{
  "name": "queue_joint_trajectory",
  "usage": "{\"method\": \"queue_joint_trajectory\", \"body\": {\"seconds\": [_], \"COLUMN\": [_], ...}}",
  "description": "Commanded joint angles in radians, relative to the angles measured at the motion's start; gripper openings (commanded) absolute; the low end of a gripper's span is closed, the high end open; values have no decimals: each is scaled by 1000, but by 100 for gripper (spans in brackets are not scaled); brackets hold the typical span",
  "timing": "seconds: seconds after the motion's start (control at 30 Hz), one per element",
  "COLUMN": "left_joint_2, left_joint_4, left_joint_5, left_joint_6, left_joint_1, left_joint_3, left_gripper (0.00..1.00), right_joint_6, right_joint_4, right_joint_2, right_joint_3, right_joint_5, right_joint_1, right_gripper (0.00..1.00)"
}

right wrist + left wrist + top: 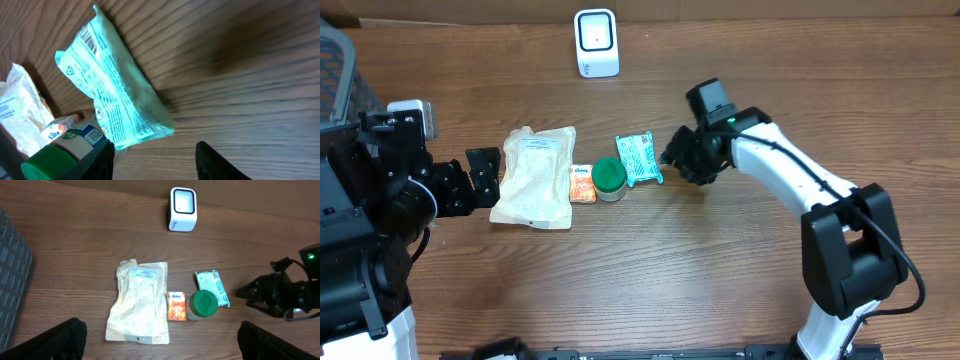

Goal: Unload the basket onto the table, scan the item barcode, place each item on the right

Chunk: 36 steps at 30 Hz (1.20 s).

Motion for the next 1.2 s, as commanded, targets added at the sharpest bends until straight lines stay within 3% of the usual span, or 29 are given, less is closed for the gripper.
{"method": "queue_joint_trajectory", "body": {"seconds": [0.0,0.2,0.4,0.63,0.77,0.93,1.03,1.07,1.13,1.17], "left_joint_2": [0,0,0,0,0,0,0,0,0,0], "left_joint_4": [1,1,1,1,1,1,1,1,1,1], "left_joint_5": [-2,-2,-2,-2,-2,-2,-2,-2,-2,-3], "left_joint_6": [20,20,20,20,20,20,20,20,20,20], "left_joint_1": [5,5,5,5,5,5,5,5,5,5], "left_joint_3": [19,19,19,19,19,19,19,19,19,19], "left_gripper": [100,100,100,100,99,100,100,100,100,100], "right_joint_6": [61,60,3,-70,-263,-635,-743,-742,-742,-737], "right_joint_4": [32,92,128,150,116,23,-34,-48,-82,-95], "right_joint_2": [14,48,103,129,119,114,114,114,114,114], "right_joint_3": [-30,-32,-32,-30,12,122,180,193,218,226], "right_joint_5": [80,122,146,142,125,127,126,121,80,53], "right_joint_1": [42,78,80,79,52,-19,-63,-71,-83,-85], "right_gripper": [50,50,40,18,4,4,4,8,32,37]}}
